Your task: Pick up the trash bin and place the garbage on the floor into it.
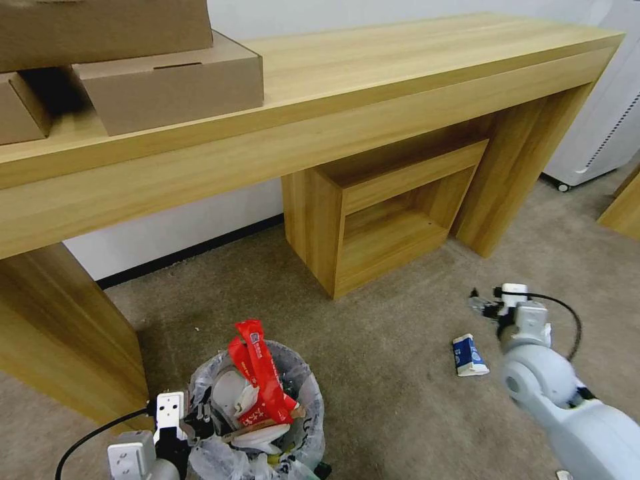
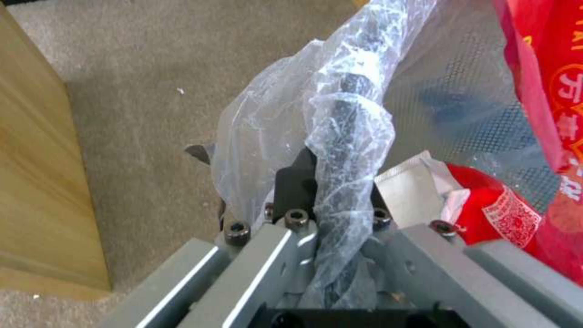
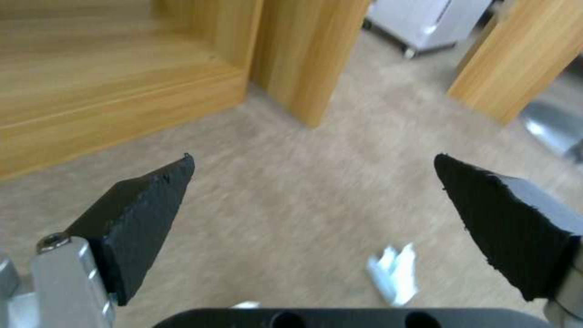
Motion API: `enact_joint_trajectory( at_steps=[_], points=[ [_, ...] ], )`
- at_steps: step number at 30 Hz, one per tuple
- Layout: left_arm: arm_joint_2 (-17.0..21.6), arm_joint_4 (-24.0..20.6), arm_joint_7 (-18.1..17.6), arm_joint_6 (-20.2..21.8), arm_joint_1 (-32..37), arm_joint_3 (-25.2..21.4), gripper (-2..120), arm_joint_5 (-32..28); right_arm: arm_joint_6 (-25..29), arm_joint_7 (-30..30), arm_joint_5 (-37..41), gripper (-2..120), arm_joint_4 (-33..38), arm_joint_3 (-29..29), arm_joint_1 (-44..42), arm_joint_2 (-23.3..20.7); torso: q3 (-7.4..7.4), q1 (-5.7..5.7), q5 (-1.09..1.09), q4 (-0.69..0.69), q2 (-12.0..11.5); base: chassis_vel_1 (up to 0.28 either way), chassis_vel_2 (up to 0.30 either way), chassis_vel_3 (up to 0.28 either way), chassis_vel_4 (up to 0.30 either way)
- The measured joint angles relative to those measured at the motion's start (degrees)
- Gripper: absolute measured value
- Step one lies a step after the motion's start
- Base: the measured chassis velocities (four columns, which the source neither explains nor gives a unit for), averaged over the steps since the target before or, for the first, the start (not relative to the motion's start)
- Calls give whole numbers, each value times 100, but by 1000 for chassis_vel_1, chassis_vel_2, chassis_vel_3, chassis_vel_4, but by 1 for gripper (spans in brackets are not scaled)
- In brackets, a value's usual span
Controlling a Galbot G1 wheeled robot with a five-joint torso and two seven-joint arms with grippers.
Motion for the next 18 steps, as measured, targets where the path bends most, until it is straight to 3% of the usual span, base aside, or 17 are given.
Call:
enact_joint_trajectory(
  at_steps=[6,9,14,18],
  points=[
    [12,25,109,-40,-21,13,0,149,-2,-756,-125,100,-343,231,-87,-338,0,0,-1,0,0,0,0,0,0],
    [-2,36,142,-55,-6,53,0,235,-176,-1410,12,100,-753,229,98,-594,0,0,-1,1,0,0,0,0,0],
    [9,51,159,-91,10,61,0,297,-718,-1707,354,100,-1095,-1,332,-738,0,0,-1,1,0,0,0,0,0],
    [30,118,161,-103,2,70,0,304,-802,-1754,445,100,-1555,-339,576,-709,0,0,-1,0,0,0,0,0,0]
  ],
)
